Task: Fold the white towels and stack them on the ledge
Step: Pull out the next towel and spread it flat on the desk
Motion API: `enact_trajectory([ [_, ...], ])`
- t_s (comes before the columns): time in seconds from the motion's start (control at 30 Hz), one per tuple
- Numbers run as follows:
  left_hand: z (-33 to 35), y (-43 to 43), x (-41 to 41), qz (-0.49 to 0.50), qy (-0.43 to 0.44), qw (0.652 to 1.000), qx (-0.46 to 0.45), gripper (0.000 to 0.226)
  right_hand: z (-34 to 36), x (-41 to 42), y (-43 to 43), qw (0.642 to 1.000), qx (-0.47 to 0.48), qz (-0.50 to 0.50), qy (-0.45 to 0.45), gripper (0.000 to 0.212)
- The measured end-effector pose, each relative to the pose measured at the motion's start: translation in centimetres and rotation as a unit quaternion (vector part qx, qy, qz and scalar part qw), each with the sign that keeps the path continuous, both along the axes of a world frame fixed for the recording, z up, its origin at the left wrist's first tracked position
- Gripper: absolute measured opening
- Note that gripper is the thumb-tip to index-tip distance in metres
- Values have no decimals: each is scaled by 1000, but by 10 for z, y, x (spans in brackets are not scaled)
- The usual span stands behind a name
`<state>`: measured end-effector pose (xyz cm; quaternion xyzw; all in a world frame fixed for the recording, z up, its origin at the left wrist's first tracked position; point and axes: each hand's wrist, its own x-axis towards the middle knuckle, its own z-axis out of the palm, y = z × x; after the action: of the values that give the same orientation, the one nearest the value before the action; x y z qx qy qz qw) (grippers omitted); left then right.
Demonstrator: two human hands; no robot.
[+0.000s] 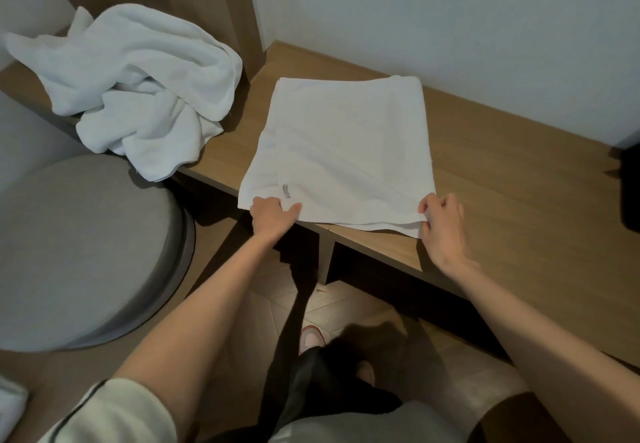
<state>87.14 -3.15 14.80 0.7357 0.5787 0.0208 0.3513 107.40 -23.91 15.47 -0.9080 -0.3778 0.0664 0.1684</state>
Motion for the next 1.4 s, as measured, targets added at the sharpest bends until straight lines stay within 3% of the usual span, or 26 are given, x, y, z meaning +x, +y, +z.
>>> enact_trajectory([
  [0.1,16,9,-3,32,-97,995,-6,52,2,1,1,999,14,-29,22,43],
  [0.2,34,27,-13,70,-204,977,-3,44,6,-1,7,1000,11,-19,-10,46],
  [0.33,30,44,-29,120,-177,977,23,39,7,-10,15,995,-40,7,-90,42],
  [0.5,0,49,-48,164,-69,984,-8,41,-2,-13,16,999,-42,-30,3,31],
  [0.63,-14,50,-53,196,-129,969,-83,25,-7,-11,17,984,-17,-127,125,31],
  [0.77,-10,51,-54,230,-186,952,-79,20,-7,-11,20,904,152,-224,330,31],
  [0.9,14,54,-47,207,-223,951,-61,15,14,-7,33,822,294,-297,387,23],
  [1.0,45,58,-33,240,-285,923,-97,15,49,3,43,758,360,-326,434,23],
  [1.13,107,69,-6,265,-403,864,-141,14,119,22,67,569,499,-327,566,31],
  [1.17,126,72,0,261,-430,852,-144,19,137,27,72,567,513,-316,561,32],
  [1.2,145,75,5,255,-447,846,-140,25,155,33,76,591,515,-302,542,33],
  [1.33,222,80,18,201,-499,840,-76,30,226,48,79,716,536,-248,373,30],
  [1.4,260,79,24,191,-556,807,-50,24,256,52,76,731,589,-210,273,32],
])
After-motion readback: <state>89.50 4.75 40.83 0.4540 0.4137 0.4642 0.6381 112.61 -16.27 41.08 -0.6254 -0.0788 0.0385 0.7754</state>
